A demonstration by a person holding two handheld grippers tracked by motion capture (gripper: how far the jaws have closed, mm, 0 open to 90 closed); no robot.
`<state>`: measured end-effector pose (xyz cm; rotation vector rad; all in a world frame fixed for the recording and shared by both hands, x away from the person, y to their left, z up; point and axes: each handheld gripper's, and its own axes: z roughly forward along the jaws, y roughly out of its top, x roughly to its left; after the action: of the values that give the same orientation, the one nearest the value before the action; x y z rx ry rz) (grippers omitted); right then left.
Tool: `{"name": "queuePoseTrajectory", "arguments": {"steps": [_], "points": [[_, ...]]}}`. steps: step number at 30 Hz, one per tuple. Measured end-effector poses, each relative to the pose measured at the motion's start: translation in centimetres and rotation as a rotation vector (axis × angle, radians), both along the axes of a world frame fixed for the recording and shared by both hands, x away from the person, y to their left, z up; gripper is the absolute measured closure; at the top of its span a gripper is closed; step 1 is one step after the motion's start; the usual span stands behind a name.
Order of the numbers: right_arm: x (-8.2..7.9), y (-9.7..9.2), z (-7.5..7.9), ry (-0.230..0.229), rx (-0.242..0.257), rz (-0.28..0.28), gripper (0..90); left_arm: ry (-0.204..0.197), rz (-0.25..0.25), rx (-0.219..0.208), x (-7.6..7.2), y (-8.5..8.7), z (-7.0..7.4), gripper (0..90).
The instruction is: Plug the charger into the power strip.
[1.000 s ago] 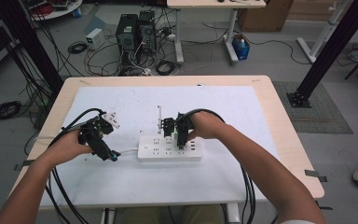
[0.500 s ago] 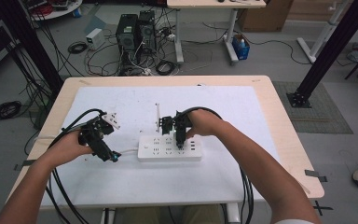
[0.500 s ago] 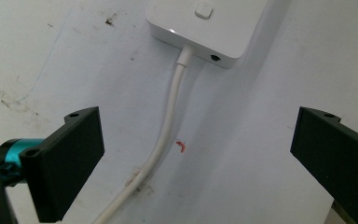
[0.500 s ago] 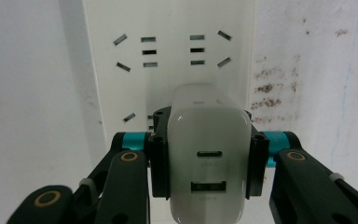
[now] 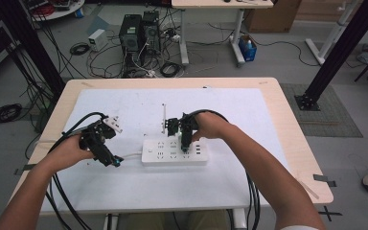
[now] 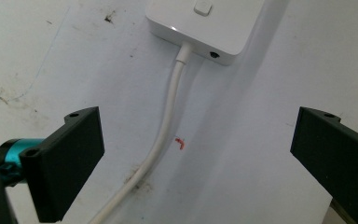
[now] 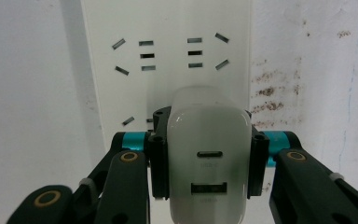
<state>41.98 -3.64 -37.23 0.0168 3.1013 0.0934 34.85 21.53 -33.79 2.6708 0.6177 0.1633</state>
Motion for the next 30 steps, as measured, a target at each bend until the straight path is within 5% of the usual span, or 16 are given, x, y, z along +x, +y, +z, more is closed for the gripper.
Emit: {"name": "queuePoseTrajectory", "arguments": {"steps": [3,11,12,13,14,15,17,23,25,30], "points": [[-0.6,0.0,-0.1,-0.042,-0.011,0.013,62.9,-0.004,0.003,-0.007,-0.1,0.0,0.1,2.7],[-0.4,-0.1,-0.1,-0.029,0.001,0.037,61.1,-0.005,-0.004,0.0,0.1,0.0,0.1,2.7],[-0.4,-0.2,-0.2,-0.024,-0.006,0.045,54.8,-0.006,-0.004,-0.003,0.1,-0.2,0.1,2.7],[-0.2,-0.2,-0.6,-0.015,-0.015,0.033,37.8,-0.006,-0.007,-0.002,0.1,-0.2,0.1,2.7],[-0.2,-0.2,-0.6,-0.015,-0.015,0.033,37.8,-0.006,-0.007,-0.002,0.1,-0.2,0.1,2.7],[-0.1,-0.2,-0.6,-0.019,-0.016,-0.013,29.7,-0.01,-0.006,-0.009,0.0,-0.2,0.2,2.7],[0.3,-1.1,0.6,-0.011,0.101,-0.096,21.8,-0.014,-0.005,-0.009,0.0,-0.1,0.2,2.7],[0.6,-2.9,2.4,-0.03,0.184,-0.19,21.1,-0.022,0.002,-0.019,0.0,0.1,0.4,2.7],[0.3,-6.5,4.2,-0.071,0.25,-0.307,13.2,-0.024,0.011,-0.02,0.3,0.2,0.4,2.7],[-0.1,-10.6,5.1,-0.134,0.261,-0.484,13.1,-0.033,0.011,-0.021,0.6,0.3,0.8,2.7]]}}
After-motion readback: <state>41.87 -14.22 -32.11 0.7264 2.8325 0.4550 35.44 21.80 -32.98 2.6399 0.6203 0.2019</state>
